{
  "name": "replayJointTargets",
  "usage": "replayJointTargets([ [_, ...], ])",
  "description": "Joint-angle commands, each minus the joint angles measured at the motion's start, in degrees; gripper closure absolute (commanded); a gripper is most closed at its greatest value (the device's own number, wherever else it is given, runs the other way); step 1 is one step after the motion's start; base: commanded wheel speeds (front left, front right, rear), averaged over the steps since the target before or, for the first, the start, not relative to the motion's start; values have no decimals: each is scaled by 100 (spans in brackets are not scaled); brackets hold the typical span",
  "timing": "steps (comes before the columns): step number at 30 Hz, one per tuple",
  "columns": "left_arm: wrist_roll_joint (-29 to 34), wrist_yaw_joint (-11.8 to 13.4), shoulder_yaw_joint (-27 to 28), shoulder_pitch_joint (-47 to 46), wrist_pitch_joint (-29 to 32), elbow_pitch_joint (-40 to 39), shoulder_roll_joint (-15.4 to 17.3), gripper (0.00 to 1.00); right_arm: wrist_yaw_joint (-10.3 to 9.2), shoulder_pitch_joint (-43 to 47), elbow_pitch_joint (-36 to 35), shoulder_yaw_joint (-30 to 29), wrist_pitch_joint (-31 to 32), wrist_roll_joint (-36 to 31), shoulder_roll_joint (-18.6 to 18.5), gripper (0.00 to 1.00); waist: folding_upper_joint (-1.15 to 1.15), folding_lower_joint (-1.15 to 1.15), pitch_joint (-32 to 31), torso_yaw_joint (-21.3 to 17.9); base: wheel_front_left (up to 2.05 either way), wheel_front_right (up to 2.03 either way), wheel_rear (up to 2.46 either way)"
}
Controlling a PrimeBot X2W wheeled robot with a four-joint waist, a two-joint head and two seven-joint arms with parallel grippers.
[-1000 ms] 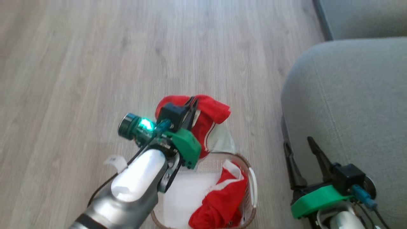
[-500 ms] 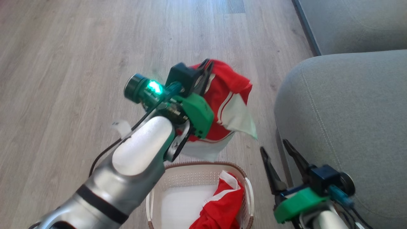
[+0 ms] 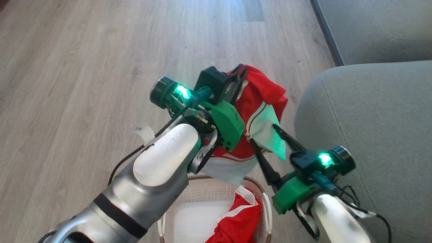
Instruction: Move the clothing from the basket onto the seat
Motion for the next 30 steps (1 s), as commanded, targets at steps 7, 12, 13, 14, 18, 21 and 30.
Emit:
replayJointTargets([
  [7,-126,1,60,-397,-23,-151,4,100,-2,-628,663,664,-54,-289,-3,0,0,0,-41,159,0,0,0],
  [12,-153,33,11,-423,-24,-165,-10,100,-2,-725,664,268,-54,-502,-3,0,0,0,-6,201,0,0,0],
  [13,-157,39,2,-427,-26,-169,-12,100,-2,-728,649,162,-54,-570,-3,0,0,0,2,208,0,0,0],
  [14,-162,46,-7,-430,-27,-172,-14,100,-2,-730,643,67,-54,-625,-3,0,0,0,10,215,0,0,0],
  [18,-183,66,-47,-447,-28,-193,-21,100,-2,-794,786,-96,-54,-743,-3,0,0,0,40,244,0,0,0],
  [21,-196,72,-92,-456,-43,-226,-26,100,-2,-913,949,-94,-54,-741,-3,0,0,0,65,272,0,0,0],
  [30,-311,121,-203,-361,-122,-266,-40,100,-2,-1298,1345,45,-54,-561,-3,100,0,0,136,324,0,0,0],
])
